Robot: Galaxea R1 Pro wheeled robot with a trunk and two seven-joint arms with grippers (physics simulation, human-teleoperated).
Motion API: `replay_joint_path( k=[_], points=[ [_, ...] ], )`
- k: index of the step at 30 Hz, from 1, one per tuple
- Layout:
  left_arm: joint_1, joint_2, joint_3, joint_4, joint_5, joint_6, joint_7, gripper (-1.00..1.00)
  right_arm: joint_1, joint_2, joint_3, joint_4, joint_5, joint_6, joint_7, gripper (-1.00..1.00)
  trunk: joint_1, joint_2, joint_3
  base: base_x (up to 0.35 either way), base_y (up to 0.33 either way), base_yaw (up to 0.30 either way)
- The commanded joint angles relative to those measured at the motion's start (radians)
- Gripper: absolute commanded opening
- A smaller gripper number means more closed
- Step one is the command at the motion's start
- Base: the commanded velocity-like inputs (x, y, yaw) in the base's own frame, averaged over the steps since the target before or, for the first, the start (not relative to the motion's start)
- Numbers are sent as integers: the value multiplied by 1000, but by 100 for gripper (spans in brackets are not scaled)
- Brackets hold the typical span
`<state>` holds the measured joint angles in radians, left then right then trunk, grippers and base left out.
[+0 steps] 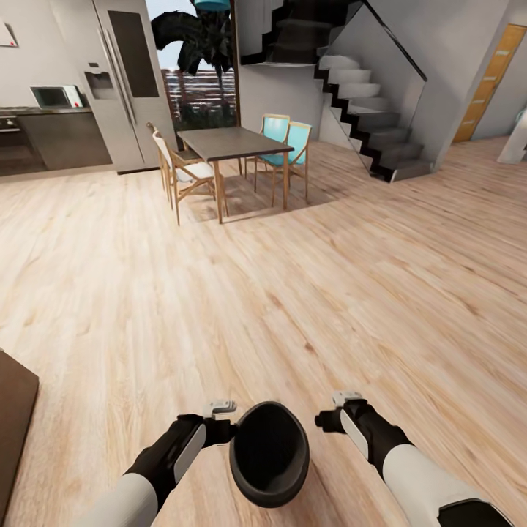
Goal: Place each of the two pumpkins and all three candles from the living room inside a cabinet in the living room (use any cabinet), then make sure every cabinet is closed, and position the cauldron so it is next to a table in the living room.
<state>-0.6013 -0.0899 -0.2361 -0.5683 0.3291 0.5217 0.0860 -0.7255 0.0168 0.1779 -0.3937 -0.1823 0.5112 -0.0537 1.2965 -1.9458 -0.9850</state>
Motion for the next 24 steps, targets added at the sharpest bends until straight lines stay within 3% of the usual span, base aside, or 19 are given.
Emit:
replay_joint_path(
  k=[1,4,7,8,13,20,24],
  points=[
    [0,0,0,0,0,0,0,100,0,0,0,5,0,0,0,100,0,0,0,209,0,0],
    [0,-2,0,1,1,0,0,100,0,1,0,13,0,3,4,100,0,0,0,95,0,0],
    [2,-5,-2,3,1,0,0,100,0,19,0,33,0,5,66,100,0,0,0,5,0,0],
    [3,-12,-3,50,1,2,0,100,0,30,1,82,3,-2,123,100,0,0,0,0,0,0],
    [3,-27,-3,83,1,0,0,100,0,36,2,105,7,-35,137,100,0,0,0,0,0,0],
    [2,-24,2,76,2,0,0,100,0,37,0,106,4,-40,140,100,0,0,0,0,0,0],
    [1,-24,3,69,3,2,0,100,0,34,-1,105,5,-40,140,100,15,-28,-13,0,0,0]
  ],
)
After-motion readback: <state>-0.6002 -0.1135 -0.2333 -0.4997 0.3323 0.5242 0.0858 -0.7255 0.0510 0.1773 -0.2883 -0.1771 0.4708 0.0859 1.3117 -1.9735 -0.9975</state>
